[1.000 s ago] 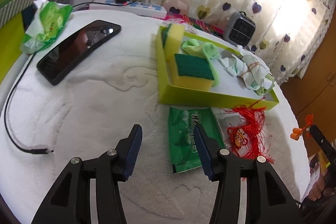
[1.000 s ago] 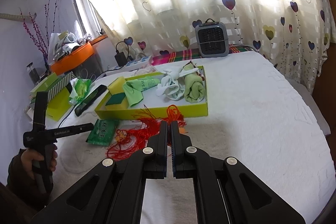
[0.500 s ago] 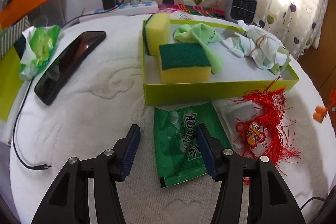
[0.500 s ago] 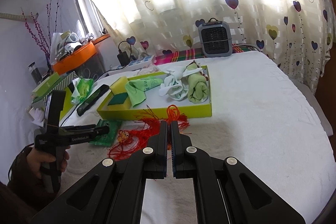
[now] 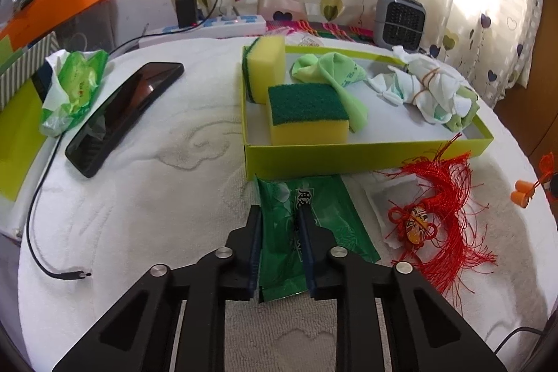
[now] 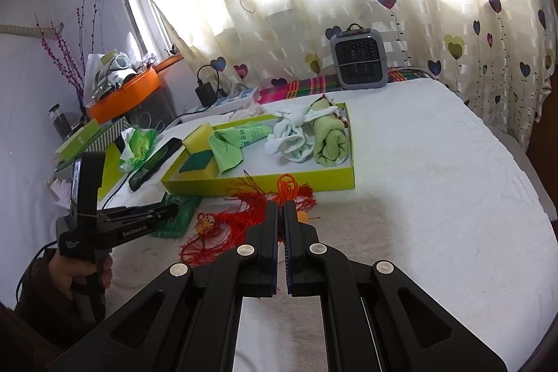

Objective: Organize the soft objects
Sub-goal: 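Lift the green packet with the left tool toward the box while the right tool holds the tassel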

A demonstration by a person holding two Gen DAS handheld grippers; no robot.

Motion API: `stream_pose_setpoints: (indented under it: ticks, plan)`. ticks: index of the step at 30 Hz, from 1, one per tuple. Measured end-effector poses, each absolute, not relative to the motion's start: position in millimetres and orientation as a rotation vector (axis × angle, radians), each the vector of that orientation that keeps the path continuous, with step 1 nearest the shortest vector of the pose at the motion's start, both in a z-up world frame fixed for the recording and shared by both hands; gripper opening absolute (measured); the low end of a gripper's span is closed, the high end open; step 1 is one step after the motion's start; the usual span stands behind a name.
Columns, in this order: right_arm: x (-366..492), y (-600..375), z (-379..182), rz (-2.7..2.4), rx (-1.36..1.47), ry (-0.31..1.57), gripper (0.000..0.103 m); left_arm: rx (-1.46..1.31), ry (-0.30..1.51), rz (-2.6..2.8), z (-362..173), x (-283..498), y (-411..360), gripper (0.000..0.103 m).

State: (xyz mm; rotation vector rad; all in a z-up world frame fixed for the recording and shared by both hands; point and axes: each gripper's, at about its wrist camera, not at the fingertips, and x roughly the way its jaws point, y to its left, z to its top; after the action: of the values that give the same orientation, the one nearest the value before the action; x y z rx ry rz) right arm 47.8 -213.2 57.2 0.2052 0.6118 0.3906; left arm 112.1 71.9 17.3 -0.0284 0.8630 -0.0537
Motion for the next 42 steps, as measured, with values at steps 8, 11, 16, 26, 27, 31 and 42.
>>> stream_pose_setpoints:
  ticks: [8,11,16,26,27,31,42]
  plan:
    - [50.3,-217.0,58.1,0.39,0.217,0.612,0.003,-0.102,0.84,-0.086,27.0,104.1,80.5,0.015]
    - [51.5,-217.5,60.4,0.391,0.214,0.607,0.003,-0.141,0.836,-0.111,31.8,101.4,83.8,0.015]
    - [53.3,-215.5,66.9,0.4,0.203,0.592,0.003,-0.157,0.803,-0.127,45.9,94.9,84.4,0.015]
    - [76.5,-206.8,78.4,0.48,0.196,0.602,0.003,-0.168,0.743,-0.177,74.7,103.2,80.2,0.015]
    - [79.9,-205.0,79.3,0.49,0.194,0.604,0.003,-0.168,0.739,-0.181,76.5,105.7,80.1,0.015]
    - [93.3,-198.0,82.4,0.52,0.187,0.606,0.003,-0.172,0.732,-0.185,80.2,116.3,79.3,0.015]
    - [129.5,-178.9,82.5,0.558,0.158,0.646,0.003,-0.155,0.717,-0.198,88.4,143.2,72.3,0.015]
